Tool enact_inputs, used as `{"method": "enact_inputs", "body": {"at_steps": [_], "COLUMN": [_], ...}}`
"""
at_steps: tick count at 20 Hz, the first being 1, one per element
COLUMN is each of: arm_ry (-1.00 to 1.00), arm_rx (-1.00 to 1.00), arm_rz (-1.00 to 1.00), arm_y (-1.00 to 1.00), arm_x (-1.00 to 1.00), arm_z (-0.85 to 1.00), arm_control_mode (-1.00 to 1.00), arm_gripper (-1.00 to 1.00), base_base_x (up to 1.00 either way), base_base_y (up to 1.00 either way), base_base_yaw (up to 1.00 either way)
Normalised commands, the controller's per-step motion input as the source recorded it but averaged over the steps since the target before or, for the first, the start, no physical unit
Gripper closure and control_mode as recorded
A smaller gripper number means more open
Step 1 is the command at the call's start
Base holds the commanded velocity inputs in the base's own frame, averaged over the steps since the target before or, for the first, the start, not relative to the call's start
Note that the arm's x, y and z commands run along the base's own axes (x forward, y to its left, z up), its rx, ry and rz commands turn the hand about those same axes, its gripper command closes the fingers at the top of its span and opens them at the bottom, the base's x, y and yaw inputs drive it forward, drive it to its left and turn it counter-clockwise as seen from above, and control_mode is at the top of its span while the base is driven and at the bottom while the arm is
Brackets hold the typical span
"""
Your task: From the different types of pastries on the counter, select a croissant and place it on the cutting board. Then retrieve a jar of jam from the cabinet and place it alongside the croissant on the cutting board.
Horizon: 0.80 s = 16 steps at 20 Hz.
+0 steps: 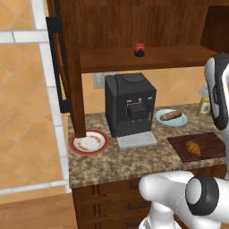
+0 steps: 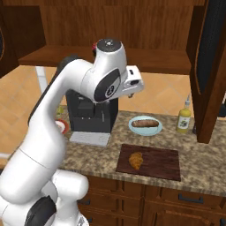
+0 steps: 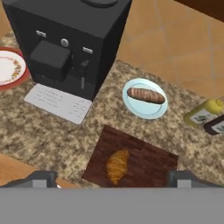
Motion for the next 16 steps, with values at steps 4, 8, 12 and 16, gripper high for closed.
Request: {"method": "enact_inputs", "body": {"at_steps": [4, 8, 12, 16], "arm_ry": [0.00, -0.04, -0.06, -0.27], "arm_rx": [0.00, 0.00, -0.05, 0.17], "arm_rz": [0.21, 0.18, 0.06, 0.11], "arm_y": [0.28, 0.21, 0.33, 0.27], "arm_x": [0.00, -0.16, -0.10, 0.16], "arm_z": [1.00, 1.00, -0.22, 0.00], "arm_control_mode": [-1.00, -1.00, -1.00, -1.00], "arm_gripper": [-1.00, -1.00, -1.00, -1.00], "base_base_x": [0.00, 0.00, 0.00, 0.00], "base_base_y": [0.00, 0.00, 0.00, 0.00], "base_base_yaw": [0.00, 0.00, 0.00, 0.00]}}
